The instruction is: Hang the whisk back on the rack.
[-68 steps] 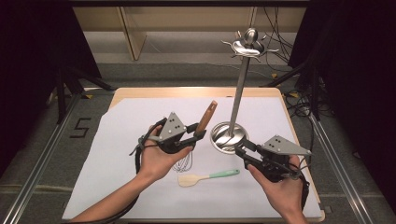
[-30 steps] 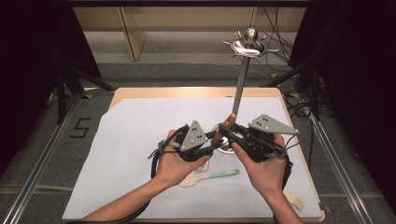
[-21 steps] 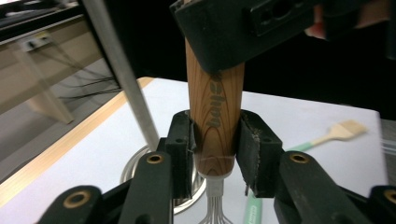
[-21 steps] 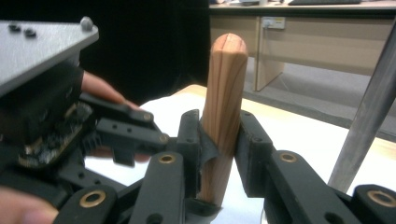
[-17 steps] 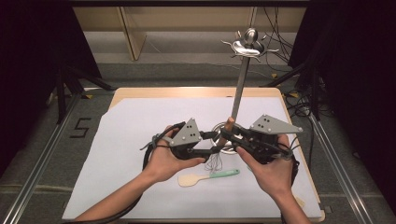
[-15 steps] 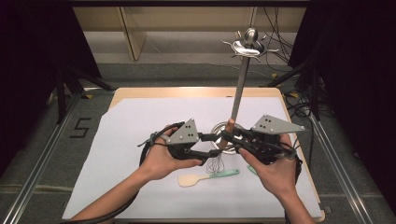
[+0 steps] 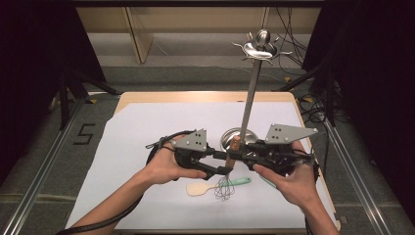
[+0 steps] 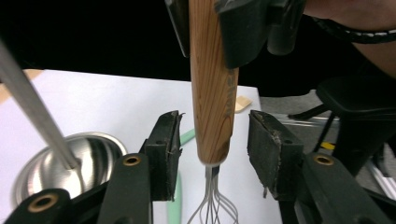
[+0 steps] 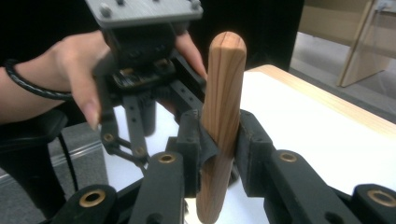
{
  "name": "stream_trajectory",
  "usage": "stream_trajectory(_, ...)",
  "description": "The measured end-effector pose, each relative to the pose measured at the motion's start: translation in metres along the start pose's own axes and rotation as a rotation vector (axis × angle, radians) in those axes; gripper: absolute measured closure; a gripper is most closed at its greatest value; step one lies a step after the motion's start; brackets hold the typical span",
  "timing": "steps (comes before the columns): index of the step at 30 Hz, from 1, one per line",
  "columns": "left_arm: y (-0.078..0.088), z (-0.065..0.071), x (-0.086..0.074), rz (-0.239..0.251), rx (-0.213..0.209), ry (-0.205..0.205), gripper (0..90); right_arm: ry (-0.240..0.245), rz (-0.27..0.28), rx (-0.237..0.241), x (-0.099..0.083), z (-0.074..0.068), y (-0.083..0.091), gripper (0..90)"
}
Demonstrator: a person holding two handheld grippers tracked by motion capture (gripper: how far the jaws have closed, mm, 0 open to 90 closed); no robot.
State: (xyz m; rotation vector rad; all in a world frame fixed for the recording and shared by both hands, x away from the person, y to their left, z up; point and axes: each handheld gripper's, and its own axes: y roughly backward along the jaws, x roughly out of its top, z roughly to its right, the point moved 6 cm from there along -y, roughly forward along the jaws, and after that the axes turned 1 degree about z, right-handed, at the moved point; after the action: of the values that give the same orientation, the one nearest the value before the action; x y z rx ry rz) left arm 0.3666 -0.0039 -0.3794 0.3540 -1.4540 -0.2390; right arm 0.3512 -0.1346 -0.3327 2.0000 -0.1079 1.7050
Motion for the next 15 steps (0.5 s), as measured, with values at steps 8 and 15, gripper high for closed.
stream_trajectory(8, -0.0035, 0.0007, -0.0042, 0.007, -0.042, 0.029, 68.7, -0.044, 0.017, 0.026, 0.0038, -0.0065, -0.0011, 74.2)
stream_trajectory(15, -0.0020, -0.0006, -0.0053, -0.001, -0.039, 0.029, 70.2, -0.023, 0.021, 0.014, 0.0034, -0.0051, -0.0020, 74.1)
